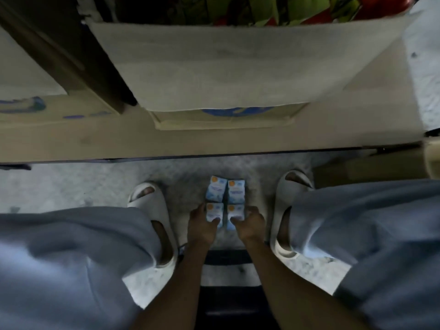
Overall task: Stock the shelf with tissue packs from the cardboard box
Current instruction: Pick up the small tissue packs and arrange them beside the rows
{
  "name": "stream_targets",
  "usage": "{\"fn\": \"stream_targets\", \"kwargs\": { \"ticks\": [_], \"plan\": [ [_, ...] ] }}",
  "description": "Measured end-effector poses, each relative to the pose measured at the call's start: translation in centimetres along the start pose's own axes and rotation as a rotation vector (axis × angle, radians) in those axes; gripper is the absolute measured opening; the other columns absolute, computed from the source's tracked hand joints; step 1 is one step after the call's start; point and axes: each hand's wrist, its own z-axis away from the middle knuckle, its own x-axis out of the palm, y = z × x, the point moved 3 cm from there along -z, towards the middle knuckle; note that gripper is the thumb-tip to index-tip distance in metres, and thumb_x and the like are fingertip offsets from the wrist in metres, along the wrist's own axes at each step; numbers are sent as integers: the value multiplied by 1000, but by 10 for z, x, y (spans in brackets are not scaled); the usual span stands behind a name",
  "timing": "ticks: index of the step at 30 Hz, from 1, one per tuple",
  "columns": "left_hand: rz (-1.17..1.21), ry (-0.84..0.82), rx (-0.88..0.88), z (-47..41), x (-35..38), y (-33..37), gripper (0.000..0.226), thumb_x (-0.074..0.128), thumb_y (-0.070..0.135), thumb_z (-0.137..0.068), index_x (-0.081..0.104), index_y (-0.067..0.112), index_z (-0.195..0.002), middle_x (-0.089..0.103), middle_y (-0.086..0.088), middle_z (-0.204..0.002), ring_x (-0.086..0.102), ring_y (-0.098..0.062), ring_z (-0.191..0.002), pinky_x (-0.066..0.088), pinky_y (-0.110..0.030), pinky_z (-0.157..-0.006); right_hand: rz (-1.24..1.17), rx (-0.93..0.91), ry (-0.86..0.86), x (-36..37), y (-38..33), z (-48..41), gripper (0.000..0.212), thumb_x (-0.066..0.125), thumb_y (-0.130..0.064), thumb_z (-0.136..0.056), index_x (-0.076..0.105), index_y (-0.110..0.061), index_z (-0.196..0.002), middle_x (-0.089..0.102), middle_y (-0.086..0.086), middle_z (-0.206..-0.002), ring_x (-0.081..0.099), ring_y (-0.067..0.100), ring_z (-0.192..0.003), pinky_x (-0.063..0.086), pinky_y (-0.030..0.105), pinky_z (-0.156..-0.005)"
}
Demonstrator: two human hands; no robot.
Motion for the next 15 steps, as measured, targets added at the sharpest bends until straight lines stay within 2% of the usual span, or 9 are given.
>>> {"fn": "stream_targets", "kwargs": {
  "ticks": [3,7,11,15],
  "plan": [
    [33,26,8,-8,13,-9,59,76,23,-78,52,16,-132,60,-11,-127,59,-28,-114,51,-39,-92,2,3,-5,8,5,-6,57,76,-32,-76,51,-9,-122,61,15,-119,60,32,-108,50,33,-79],
    [86,72,20,-12,22,-8,49,74,18,-77,55,16,-123,65,-7,-116,64,-25,-102,48,-27,-77,-6,-6,-5,17,5,-11,50,76,-31,-73,54,-13,-115,64,11,-112,62,31,-101,52,32,-74],
    [67,89,-13,-23,32,-15,63,78,15,-69,52,13,-127,63,-10,-117,62,-28,-105,51,-33,-82,-1,12,-8,23,6,-17,51,76,-27,-72,56,-13,-117,63,13,-114,62,31,-102,54,37,-81],
    [25,97,-39,-24,33,-10,46,77,12,-72,61,6,-115,65,-16,-110,58,-32,-102,44,-30,-78,5,66,-36,21,11,-19,43,73,-23,-78,59,-13,-117,59,14,-115,59,30,-106,47,28,-80]
  ]
}}
